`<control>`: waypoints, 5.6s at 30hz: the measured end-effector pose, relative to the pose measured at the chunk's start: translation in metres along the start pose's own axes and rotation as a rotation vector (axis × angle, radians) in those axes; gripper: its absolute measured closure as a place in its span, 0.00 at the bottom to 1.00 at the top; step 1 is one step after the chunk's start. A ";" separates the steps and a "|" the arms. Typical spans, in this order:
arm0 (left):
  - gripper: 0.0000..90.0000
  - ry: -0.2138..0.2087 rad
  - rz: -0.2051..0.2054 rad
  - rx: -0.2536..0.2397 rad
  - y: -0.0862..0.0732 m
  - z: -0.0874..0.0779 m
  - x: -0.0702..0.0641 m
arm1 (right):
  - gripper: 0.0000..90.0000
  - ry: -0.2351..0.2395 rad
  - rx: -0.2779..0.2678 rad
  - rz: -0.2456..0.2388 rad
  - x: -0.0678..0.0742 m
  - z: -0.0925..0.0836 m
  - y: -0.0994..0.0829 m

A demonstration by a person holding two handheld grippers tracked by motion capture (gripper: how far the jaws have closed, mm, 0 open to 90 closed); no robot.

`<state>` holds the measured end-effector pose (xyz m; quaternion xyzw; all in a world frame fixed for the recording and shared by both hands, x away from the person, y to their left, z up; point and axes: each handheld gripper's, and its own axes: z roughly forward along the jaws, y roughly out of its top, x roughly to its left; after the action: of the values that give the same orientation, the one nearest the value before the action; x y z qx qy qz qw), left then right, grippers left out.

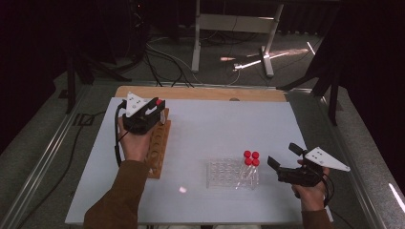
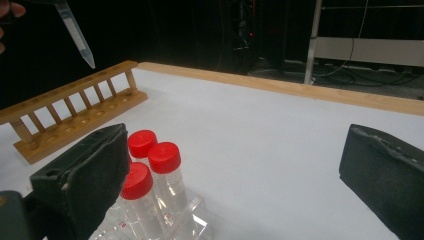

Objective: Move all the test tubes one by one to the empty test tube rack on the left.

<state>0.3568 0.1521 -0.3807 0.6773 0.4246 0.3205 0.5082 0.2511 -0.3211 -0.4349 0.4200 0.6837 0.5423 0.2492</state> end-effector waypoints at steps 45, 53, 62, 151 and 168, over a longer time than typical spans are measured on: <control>0.77 0.022 -0.086 0.214 -0.054 0.037 0.016 | 0.00 0.017 0.004 0.012 0.000 0.002 -0.003; 0.58 0.005 -0.115 0.195 -0.054 0.034 0.018 | 0.00 0.016 0.001 0.006 0.001 0.001 -0.002; 0.22 -0.009 -0.150 0.148 -0.050 0.019 0.016 | 0.00 0.019 0.005 -0.007 0.003 0.002 -0.002; 0.02 -0.215 -0.153 0.011 -0.043 -0.059 -0.021 | 0.83 0.175 0.155 -0.207 0.034 0.021 -0.016; 0.02 -0.257 -0.130 0.013 -0.037 -0.059 -0.031 | 0.83 0.197 0.090 -0.201 0.038 0.003 0.011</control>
<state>0.2831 0.1532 -0.4002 0.6870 0.4012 0.1948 0.5737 0.2371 -0.2863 -0.4211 0.3048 0.7671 0.5219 0.2151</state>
